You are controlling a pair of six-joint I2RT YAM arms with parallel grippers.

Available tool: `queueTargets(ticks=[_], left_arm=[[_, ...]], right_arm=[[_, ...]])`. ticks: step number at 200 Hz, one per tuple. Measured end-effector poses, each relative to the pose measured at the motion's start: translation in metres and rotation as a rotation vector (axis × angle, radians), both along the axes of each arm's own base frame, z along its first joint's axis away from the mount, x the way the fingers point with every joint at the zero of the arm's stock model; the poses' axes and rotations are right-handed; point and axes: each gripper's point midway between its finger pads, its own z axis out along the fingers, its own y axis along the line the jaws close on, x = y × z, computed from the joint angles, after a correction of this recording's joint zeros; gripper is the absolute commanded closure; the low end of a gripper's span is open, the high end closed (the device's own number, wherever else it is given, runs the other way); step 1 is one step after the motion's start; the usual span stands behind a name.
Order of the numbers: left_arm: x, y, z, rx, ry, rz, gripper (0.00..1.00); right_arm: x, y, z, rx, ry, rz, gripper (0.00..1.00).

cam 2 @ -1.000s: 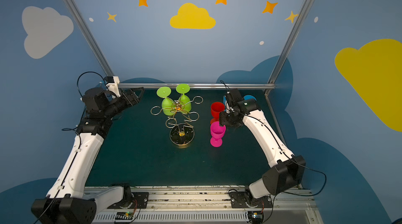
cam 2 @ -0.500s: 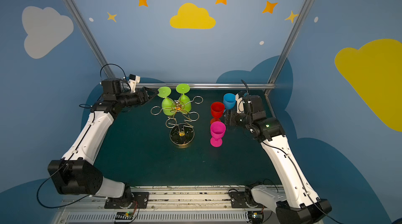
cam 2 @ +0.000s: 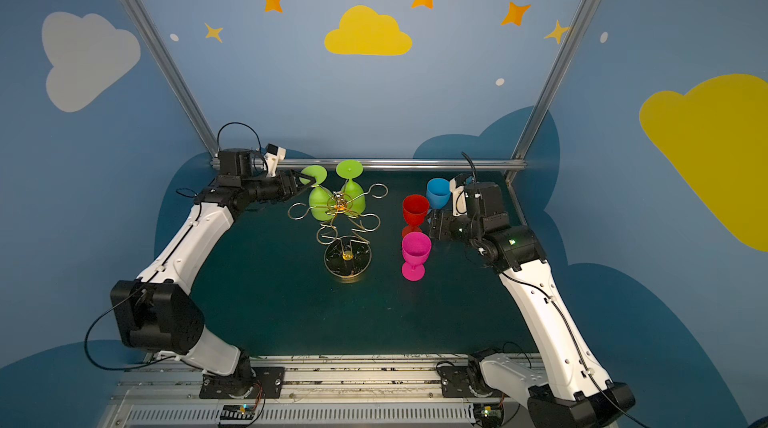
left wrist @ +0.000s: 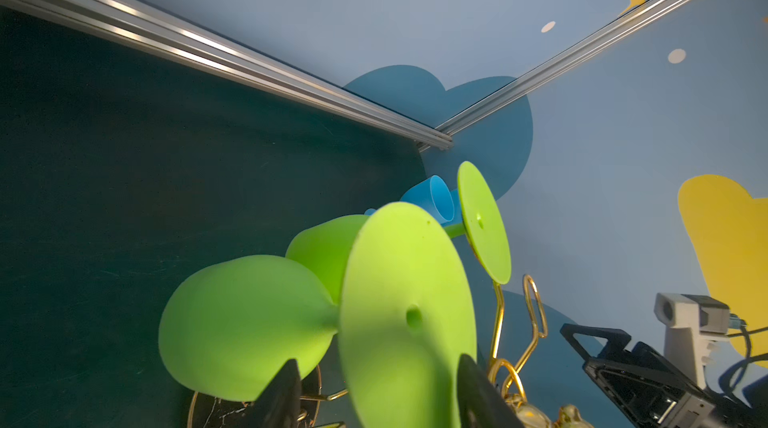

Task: Take the wine glass off the wine glass rack

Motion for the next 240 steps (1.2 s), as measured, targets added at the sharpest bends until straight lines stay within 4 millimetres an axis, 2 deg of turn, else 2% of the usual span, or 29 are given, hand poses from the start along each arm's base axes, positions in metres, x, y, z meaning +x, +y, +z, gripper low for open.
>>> queueTargets(ticks=[19, 65, 109, 140, 185, 240], left_arm=[[0.003, 0.002, 0.006, 0.015, -0.020, 0.010, 0.64], [0.006, 0.007, 0.009, 0.033, -0.026, 0.035, 0.68], [0.007, 0.012, 0.010, 0.028, -0.019, 0.050, 0.82], [0.008, 0.013, 0.018, 0.017, -0.036, 0.057, 0.90], [0.006, 0.012, 0.031, -0.017, -0.046, 0.049, 0.97], [0.003, 0.011, 0.036, -0.073, -0.012, 0.039, 0.97]], right_arm=[[-0.001, -0.001, 0.002, 0.001, -0.007, 0.000, 0.23], [-0.001, -0.002, 0.002, -0.004, -0.012, 0.000, 0.23], [0.000, -0.004, 0.003, -0.005, -0.012, -0.004, 0.23], [0.000, -0.005, 0.003, -0.005, -0.014, -0.007, 0.23], [-0.003, -0.007, 0.008, 0.001, -0.029, -0.011, 0.23], [-0.004, -0.010, 0.009, 0.003, -0.035, -0.017, 0.23]])
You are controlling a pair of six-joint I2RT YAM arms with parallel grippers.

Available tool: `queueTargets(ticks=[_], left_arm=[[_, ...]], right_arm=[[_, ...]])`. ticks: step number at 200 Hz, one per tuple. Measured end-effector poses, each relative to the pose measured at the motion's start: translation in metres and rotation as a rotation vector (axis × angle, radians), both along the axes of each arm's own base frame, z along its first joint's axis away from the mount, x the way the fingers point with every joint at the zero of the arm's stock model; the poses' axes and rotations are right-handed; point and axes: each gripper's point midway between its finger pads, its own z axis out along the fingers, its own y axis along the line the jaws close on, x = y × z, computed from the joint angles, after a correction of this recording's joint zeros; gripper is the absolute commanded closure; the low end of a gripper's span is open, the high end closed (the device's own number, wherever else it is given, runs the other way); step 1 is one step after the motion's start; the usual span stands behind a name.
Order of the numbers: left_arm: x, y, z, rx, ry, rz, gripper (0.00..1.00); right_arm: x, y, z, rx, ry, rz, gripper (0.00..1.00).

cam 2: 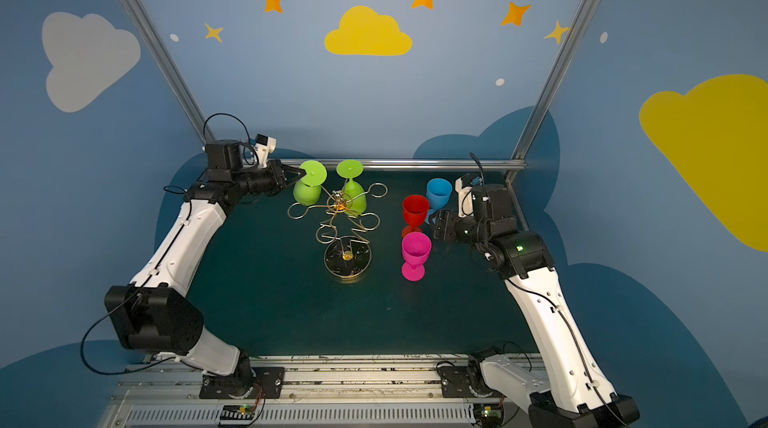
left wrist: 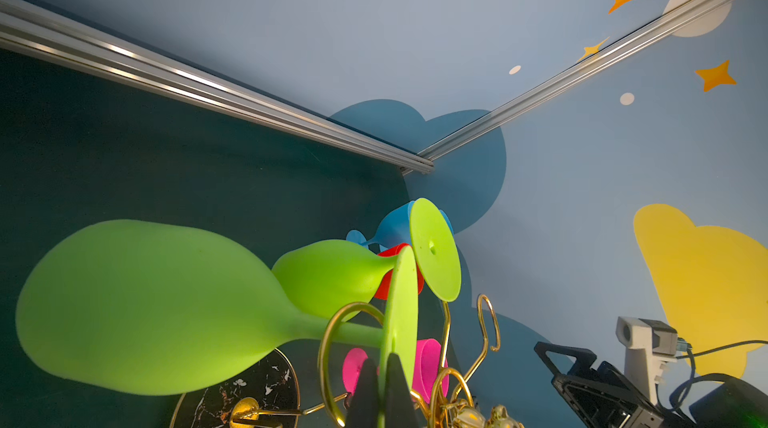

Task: Take the wine glass off the wine glass rack
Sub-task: 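Reach the left gripper to a lime glass foot on the rack and close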

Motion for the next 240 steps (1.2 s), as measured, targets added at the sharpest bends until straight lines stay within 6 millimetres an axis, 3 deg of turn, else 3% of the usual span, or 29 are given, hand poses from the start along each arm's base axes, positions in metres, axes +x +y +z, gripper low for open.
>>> queueTargets(ticks=[102, 240], left_arm=[[-0.014, -0.007, 0.025, -0.112, 0.006, -0.040, 0.97], [-0.034, -0.042, 0.011, -0.075, 0.022, -0.150, 0.97]], right_arm=[[-0.004, -0.002, 0.005, 0.008, -0.015, 0.000, 0.23], [-0.006, -0.003, 0.006, 0.013, -0.017, -0.001, 0.23]])
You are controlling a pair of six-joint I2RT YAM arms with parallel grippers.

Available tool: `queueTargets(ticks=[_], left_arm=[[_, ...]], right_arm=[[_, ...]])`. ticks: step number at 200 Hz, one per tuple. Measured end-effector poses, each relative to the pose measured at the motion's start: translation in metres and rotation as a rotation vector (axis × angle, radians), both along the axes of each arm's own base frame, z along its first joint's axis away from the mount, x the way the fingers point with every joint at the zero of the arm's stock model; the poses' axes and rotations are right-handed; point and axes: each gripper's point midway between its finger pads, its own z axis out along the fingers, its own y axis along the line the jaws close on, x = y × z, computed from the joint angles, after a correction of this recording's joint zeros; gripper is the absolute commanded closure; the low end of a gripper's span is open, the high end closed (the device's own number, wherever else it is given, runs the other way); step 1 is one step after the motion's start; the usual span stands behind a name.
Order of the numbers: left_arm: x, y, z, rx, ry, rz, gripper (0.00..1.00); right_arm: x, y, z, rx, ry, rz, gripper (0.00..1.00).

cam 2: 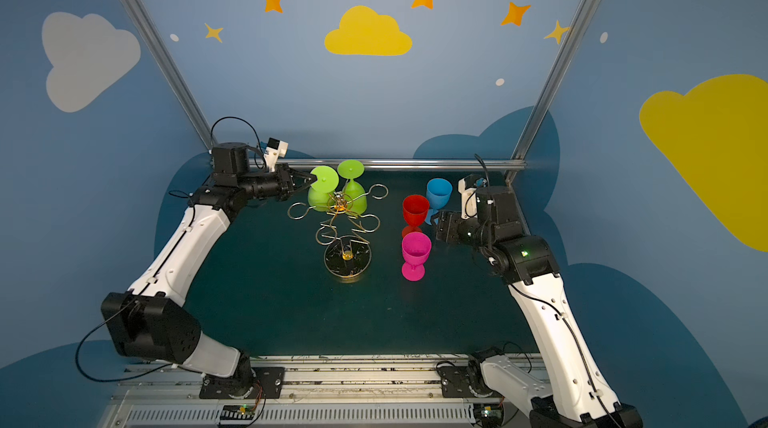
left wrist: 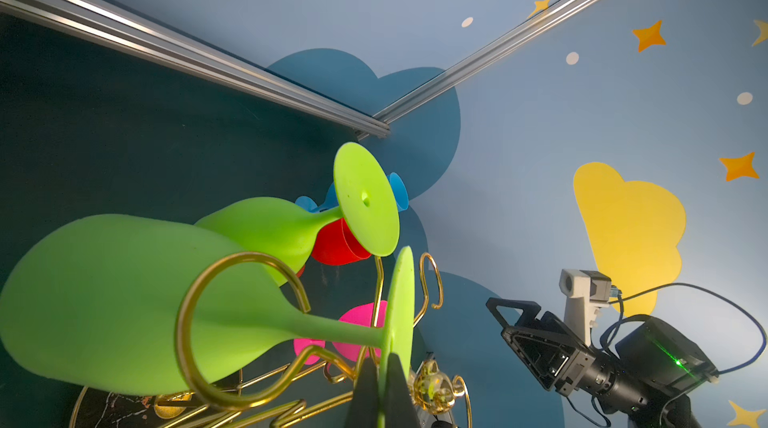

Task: Take the wine glass off the wine glass rack
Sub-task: 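Reach the left gripper to a lime glass foot on the rack and close, then pull the lime glass off its rack hook and lift it with the left gripper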

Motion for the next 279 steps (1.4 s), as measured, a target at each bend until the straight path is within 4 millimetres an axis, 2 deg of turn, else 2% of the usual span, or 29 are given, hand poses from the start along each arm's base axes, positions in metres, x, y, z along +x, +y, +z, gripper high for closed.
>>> queueTargets(ticks=[30, 66, 133, 160, 180, 206, 237, 261, 279], left_arm=[[0.001, -0.007, 0.004, 0.007, -0.009, -0.018, 0.97], [0.011, -0.007, 0.007, 0.015, -0.021, -0.001, 0.97], [0.045, -0.004, 0.012, 0.015, -0.046, 0.049, 0.97], [0.061, 0.009, 0.010, 0.008, -0.042, 0.089, 0.97], [0.070, 0.031, 0.015, -0.006, -0.041, 0.142, 0.97], [0.078, 0.065, 0.033, -0.054, -0.065, 0.215, 0.97], [0.078, 0.096, 0.077, -0.190, -0.117, 0.254, 0.97], [0.067, 0.099, 0.118, -0.262, -0.169, 0.227, 0.97], [0.048, 0.092, 0.153, -0.303, -0.221, 0.186, 0.97]], right_arm=[[0.000, 0.000, -0.001, -0.001, 0.003, 0.000, 0.23], [-0.001, -0.002, -0.003, -0.002, 0.004, -0.005, 0.23], [-0.002, -0.004, -0.001, -0.002, -0.004, -0.008, 0.22], [-0.003, -0.005, 0.001, -0.003, -0.010, -0.008, 0.22], [-0.003, -0.005, 0.002, -0.004, -0.015, -0.006, 0.22], [-0.002, -0.002, 0.005, -0.002, -0.034, 0.016, 0.22], [0.004, 0.009, 0.022, 0.022, -0.115, 0.076, 0.22], [0.009, 0.021, 0.047, 0.060, -0.228, 0.145, 0.22], [0.012, 0.031, 0.069, 0.088, -0.324, 0.196, 0.22]])
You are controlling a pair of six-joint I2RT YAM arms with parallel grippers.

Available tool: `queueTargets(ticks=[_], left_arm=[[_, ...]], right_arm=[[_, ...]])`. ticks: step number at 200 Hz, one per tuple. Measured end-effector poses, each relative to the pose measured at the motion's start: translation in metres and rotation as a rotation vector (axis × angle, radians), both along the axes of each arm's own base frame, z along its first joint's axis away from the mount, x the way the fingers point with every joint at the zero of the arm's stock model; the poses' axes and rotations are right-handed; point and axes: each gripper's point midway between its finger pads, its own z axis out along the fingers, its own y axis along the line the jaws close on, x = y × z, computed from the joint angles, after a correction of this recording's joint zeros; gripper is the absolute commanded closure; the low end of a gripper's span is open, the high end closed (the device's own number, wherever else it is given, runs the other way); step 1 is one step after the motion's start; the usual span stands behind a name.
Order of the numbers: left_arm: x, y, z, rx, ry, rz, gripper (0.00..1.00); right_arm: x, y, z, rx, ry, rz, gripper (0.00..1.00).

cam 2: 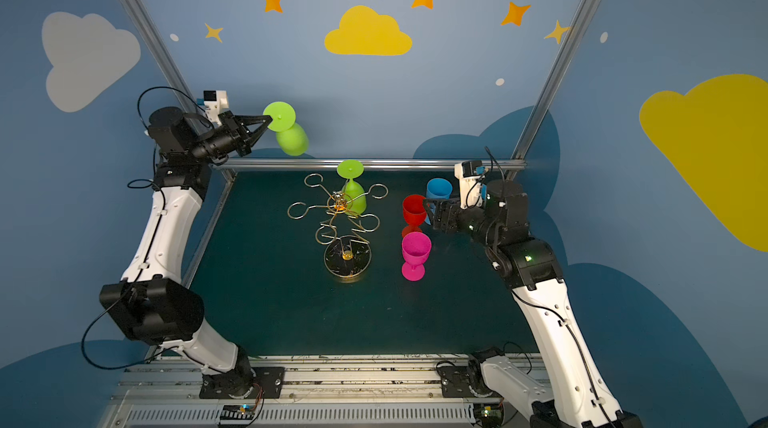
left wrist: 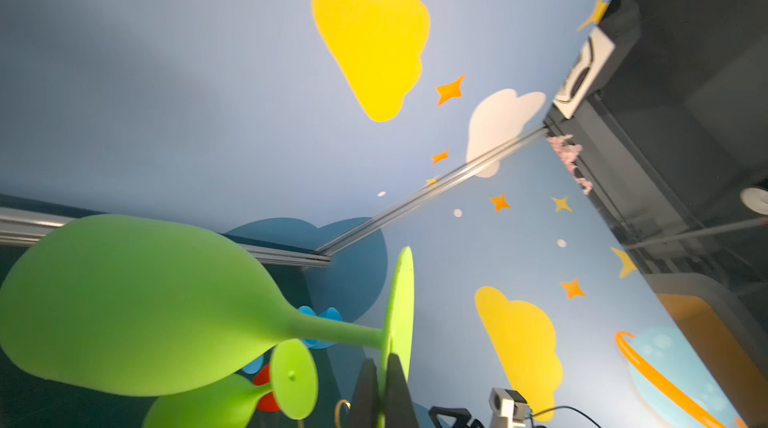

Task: Take the wine glass off the wine glass rack
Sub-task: 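Pull the lime glass off its rack hook and lift it with the left gripper, then carry the lime glass toward the right gripper while the right gripper rises to meet it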

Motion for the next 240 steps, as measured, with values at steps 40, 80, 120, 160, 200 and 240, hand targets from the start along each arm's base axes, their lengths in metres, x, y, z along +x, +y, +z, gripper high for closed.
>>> queueTargets(ticks=[40, 80, 120, 160, 200, 240], left_arm=[[-0.054, -0.025, 0.068, -0.055, -0.135, -0.094, 0.97], [-0.094, -0.084, 0.090, -0.082, -0.166, -0.276, 0.97], [-0.111, -0.121, 0.085, -0.102, -0.115, -0.402, 0.97], [-0.117, -0.137, 0.077, -0.126, -0.068, -0.456, 0.97], [-0.116, -0.150, 0.061, -0.144, 0.000, -0.492, 0.97], [-0.122, -0.159, 0.061, -0.167, 0.026, -0.524, 0.97]], right_arm=[[0.001, 0.020, 0.041, 0.041, -0.179, 0.107, 0.21], [-0.007, 0.046, 0.072, 0.028, -0.338, 0.215, 0.20], [-0.021, 0.067, 0.087, -0.020, -0.472, 0.305, 0.17], [-0.032, 0.082, 0.095, -0.059, -0.574, 0.374, 0.16], [-0.028, 0.103, 0.089, -0.100, -0.623, 0.432, 0.14], [-0.009, 0.124, 0.086, -0.144, -0.659, 0.458, 0.13]])
